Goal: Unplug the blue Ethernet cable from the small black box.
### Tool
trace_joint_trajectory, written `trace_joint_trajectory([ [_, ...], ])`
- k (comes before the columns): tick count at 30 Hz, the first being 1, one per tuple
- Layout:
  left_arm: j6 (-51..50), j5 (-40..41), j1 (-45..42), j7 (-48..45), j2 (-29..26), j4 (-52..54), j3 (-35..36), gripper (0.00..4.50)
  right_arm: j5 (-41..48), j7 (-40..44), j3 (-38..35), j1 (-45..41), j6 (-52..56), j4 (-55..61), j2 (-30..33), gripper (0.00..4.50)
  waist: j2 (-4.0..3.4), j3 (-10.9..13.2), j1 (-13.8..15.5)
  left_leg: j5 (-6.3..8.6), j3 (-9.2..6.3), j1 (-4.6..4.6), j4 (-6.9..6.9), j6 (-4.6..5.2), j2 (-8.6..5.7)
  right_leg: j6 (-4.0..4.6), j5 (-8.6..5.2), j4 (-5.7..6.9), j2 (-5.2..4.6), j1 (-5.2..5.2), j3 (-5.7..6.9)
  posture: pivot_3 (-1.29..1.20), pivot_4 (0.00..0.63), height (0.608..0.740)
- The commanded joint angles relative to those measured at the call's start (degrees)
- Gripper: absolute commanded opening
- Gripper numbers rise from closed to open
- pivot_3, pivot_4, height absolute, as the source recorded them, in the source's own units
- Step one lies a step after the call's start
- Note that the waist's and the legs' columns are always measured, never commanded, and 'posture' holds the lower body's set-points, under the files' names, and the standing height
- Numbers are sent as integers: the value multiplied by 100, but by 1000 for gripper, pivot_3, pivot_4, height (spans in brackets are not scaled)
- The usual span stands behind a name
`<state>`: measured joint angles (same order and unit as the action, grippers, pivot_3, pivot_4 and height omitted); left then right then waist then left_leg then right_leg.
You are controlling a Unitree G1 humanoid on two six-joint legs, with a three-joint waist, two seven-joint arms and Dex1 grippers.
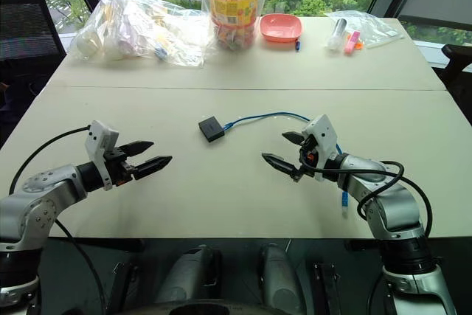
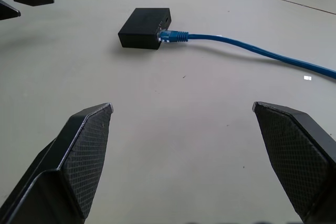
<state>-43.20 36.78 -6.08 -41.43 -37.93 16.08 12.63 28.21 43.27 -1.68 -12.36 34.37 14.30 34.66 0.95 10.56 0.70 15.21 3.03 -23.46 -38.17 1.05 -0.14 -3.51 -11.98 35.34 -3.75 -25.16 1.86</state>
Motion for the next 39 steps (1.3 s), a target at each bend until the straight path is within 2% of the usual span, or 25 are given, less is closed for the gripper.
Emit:
trace_joint_trajectory([
  [1, 232, -54, -47, -14, 1, 101, 71, 4484, -12, -2, -54, -20, -125, 117, -50, 4500, 0, 0, 0, 0, 0, 0, 0, 0, 0, 0, 0, 0, 0, 0, 0, 0, 150, 740],
  [15, 324, -81, -238, -213, -81, -244, 21, 4484, -114, -44, -20, -26, -244, 41, -103, 4500, 0, 0, -4, 1, 0, 0, 3, -2, 0, 2, 0, 0, -5, -5, -1, 0, 150, 740],
  [20, 724, -406, -614, -559, -207, -763, -168, 4484, -255, 229, 216, -518, -584, -575, -303, 4500, 0, 0, -10, 1, 0, -1, 3, -2, 0, 7, 3, 0, -6, -7, -1, 0, 150, 740],
  [25, 987, -687, -1542, -1596, -677, -1734, -632, 4484, -702, 727, 579, -1995, -1387, -2569, -835, 4500, -2, 2, -58, -3, 5, -2, 2, -6, -1, 20, 12, 1, -2, -13, 1, 0, 150, 740],
  [30, 766, -607, -1974, -2564, -1330, -1938, -804, 4484, -1403, 1338, 948, -3620, -2638, -5273, -1437, 4500, -3, 4, -182, -1, 10, -9, 9, 0, -1, 16, 15, 3, 7, -18, 3, 0, 150, 740],
  [34, 678, -525, -1942, -2377, -1326, -1819, -551, 4484, -1953, 1665, 1143, -4509, -3485, -7083, -1857, 4500, -3, 5, -187, 1, 17, -9, 18, 3, -1, -7, 25, 2, 10, -21, 3, 0, 150, 740],
  [39, 398, -247, -1157, -1853, -1087, -1069, -115, 4484, -2731, 1718, 1436, -5061, -3995, -8555, -2296, 4500, -5, 6, -197, 1, 17, -10, 17, 3, -1, -9, 26, 1, 7, -20, 2, 0, 150, 740],
])
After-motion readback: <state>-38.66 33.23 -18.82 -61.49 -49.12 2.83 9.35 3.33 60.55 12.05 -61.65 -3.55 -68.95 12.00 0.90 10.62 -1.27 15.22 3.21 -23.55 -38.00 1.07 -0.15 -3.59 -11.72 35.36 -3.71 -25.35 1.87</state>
